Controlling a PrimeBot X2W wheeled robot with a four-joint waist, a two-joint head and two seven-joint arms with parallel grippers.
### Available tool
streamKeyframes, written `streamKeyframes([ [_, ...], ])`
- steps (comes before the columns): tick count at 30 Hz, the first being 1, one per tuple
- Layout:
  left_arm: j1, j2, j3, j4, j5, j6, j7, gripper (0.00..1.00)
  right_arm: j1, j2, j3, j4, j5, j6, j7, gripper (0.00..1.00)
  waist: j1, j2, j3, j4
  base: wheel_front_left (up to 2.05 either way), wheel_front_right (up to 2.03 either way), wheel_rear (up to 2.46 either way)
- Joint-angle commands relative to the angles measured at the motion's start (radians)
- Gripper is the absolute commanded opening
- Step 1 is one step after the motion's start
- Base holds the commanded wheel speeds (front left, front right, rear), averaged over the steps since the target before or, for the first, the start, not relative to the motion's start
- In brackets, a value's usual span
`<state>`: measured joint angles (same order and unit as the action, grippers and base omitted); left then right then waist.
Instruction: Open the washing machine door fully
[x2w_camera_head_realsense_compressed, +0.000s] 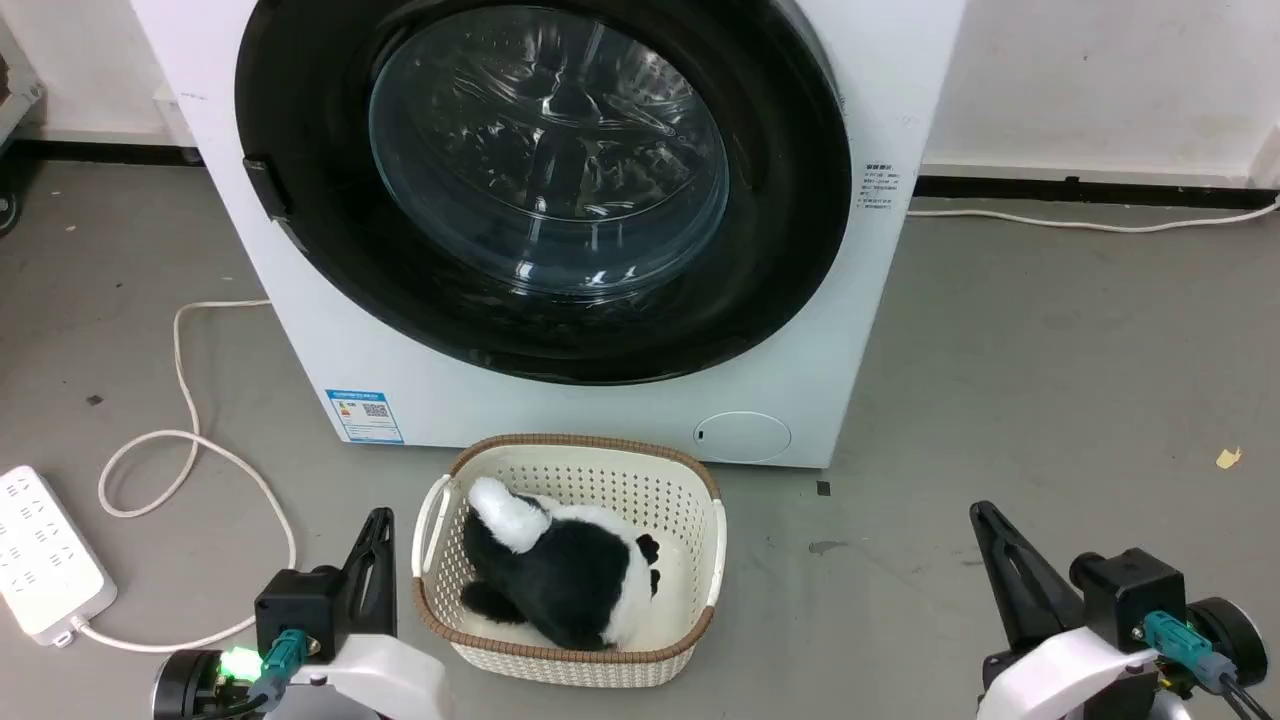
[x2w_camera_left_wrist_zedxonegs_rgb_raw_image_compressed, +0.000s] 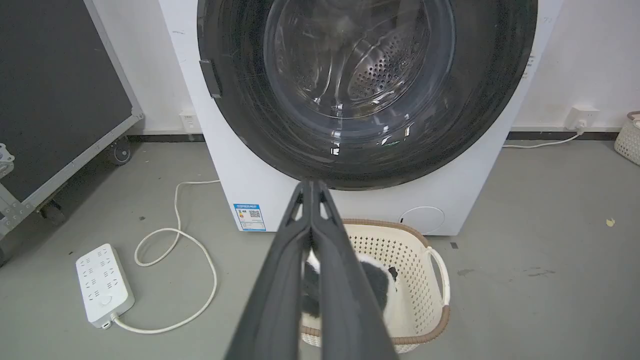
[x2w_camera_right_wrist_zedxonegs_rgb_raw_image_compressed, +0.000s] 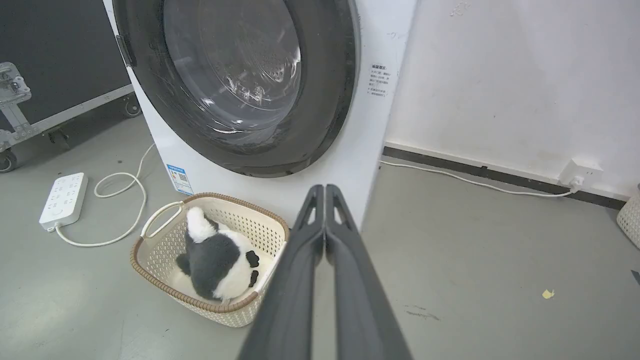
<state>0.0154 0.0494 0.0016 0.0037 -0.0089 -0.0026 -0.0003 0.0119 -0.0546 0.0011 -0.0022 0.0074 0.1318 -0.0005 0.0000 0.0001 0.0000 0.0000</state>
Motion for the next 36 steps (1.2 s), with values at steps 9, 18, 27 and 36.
streamKeyframes([
  [9,-0.015,0.001,-0.002,-0.004,0.009,0.003,0.000,0.00,-0.012,0.004,-0.001,0.002,-0.007,-0.001,0.000,0.00,0.0000,-0.0001,0.000,0.000,0.00,0.00,0.00],
  [18,-0.015,0.001,-0.002,-0.004,0.009,0.003,0.000,0.00,-0.012,0.004,-0.001,0.002,-0.007,-0.001,0.000,0.00,0.0000,-0.0001,0.000,0.000,0.00,0.00,0.00],
  [27,-0.015,0.001,-0.002,-0.004,0.009,0.003,0.000,0.00,-0.012,0.004,-0.001,0.002,-0.007,-0.001,0.000,0.00,0.0000,-0.0001,0.000,0.000,0.00,0.00,0.00],
  [36,0.000,0.000,0.001,0.000,-0.002,0.000,0.000,1.00,0.000,0.000,0.001,0.000,0.001,0.000,0.000,1.00,0.0000,-0.0001,0.000,0.000,0.00,0.00,0.00],
])
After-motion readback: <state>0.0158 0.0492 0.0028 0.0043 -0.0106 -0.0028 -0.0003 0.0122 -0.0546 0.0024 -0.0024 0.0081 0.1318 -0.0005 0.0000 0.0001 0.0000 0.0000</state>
